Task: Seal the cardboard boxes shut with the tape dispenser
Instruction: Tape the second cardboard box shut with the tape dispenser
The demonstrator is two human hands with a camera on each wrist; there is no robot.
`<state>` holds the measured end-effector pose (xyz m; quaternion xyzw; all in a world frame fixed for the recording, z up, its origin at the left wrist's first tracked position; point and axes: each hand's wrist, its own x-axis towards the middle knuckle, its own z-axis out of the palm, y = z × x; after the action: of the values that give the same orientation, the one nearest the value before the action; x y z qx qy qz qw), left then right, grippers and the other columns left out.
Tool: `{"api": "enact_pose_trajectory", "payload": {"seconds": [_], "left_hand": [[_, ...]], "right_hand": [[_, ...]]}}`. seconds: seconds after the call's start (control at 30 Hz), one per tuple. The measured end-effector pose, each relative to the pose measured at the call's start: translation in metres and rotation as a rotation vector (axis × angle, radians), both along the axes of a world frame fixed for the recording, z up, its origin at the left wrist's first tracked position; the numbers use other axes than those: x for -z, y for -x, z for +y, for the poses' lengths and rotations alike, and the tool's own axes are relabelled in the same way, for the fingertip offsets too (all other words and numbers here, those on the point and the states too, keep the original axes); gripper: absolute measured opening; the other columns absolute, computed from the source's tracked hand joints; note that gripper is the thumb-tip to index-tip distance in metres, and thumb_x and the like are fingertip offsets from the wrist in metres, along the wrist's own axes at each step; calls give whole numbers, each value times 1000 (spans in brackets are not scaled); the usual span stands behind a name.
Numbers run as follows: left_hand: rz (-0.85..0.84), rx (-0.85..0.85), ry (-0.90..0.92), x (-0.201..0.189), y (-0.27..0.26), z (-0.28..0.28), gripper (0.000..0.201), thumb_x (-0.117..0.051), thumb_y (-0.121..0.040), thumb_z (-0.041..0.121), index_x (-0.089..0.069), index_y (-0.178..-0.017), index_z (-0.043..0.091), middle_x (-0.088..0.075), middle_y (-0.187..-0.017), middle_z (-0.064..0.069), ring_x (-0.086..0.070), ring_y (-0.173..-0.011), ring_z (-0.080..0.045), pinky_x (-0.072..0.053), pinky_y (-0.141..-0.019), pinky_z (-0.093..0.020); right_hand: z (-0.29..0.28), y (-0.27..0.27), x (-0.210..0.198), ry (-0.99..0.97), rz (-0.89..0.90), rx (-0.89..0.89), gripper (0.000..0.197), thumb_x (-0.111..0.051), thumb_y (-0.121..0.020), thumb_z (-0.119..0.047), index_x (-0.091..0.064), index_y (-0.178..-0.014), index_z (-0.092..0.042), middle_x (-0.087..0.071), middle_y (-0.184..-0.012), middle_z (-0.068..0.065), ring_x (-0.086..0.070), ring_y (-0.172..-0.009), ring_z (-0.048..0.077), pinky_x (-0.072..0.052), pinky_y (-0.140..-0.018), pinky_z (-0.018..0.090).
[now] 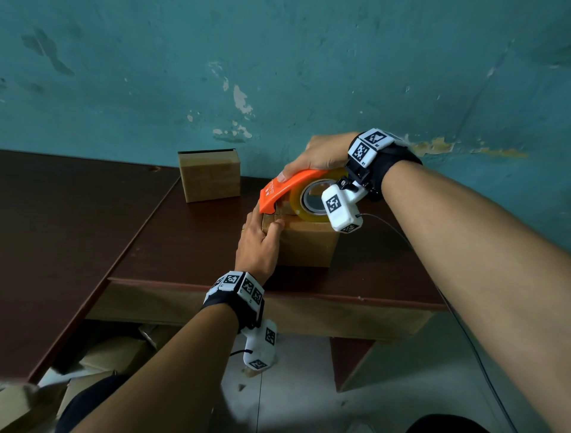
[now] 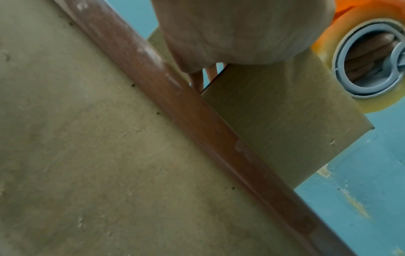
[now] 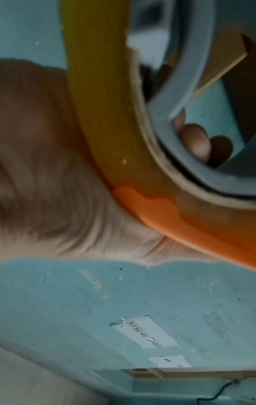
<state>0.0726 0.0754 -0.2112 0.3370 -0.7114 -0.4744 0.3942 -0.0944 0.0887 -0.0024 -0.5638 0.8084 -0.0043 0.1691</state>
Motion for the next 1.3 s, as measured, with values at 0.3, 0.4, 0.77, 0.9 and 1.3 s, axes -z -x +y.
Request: {"api": "enact_pose_trajectory", "payload": {"seconds": [0.3,0.4,0.77,0.9,1.3], "left_hand": [[-1,2,-9,0,1,0,78,-36,-88,67,-26,-163,49,-45,-162,1,-38,-152,-26,-35,-121,-58],[-2,4,-15,-2,-1,2,80,-35,-87,69,-20,-163,53,-43,-164,-1,-33,-156,-27,-32,-123,-60],[-16,62,-27,-6,-5,-1,83,-37,-88,70,-17,-165,50,-47,-157,-3,-42,-146,-26,-37,-120,-56],[-47,99,-64,-6,-8,-2,84,-40,-87,75,-18,-165,50,-45,-154,-1,-43,-143,-25,-36,-121,-55],[227,14,-678,-31,-10,-8,45,-32,-113,50,-66,-122,21,-71,-125,-8,-67,-110,-22,-52,-86,-41]], "right_hand": [[9,11,3,43,-33,39,61,-75,-75,-80,-73,-84,-19,-76,-83,2,-71,-73,20,-54,-77,32],[12,9,1,35,-28,42,62,-74,-77,-79,-73,-88,-18,-77,-86,2,-72,-75,20,-54,-77,31],[12,9,13,109,-37,111,69,-77,-68,-83,-72,-89,-18,-77,-85,3,-72,-77,22,-53,-75,33],[11,6,14,118,-44,116,65,-77,-69,-81,-71,-86,-19,-74,-84,2,-70,-75,22,-51,-75,34],[15,4,14,143,-62,139,59,-78,-73,-78,-68,-81,-21,-70,-78,-1,-67,-72,19,-47,-70,31]]}}
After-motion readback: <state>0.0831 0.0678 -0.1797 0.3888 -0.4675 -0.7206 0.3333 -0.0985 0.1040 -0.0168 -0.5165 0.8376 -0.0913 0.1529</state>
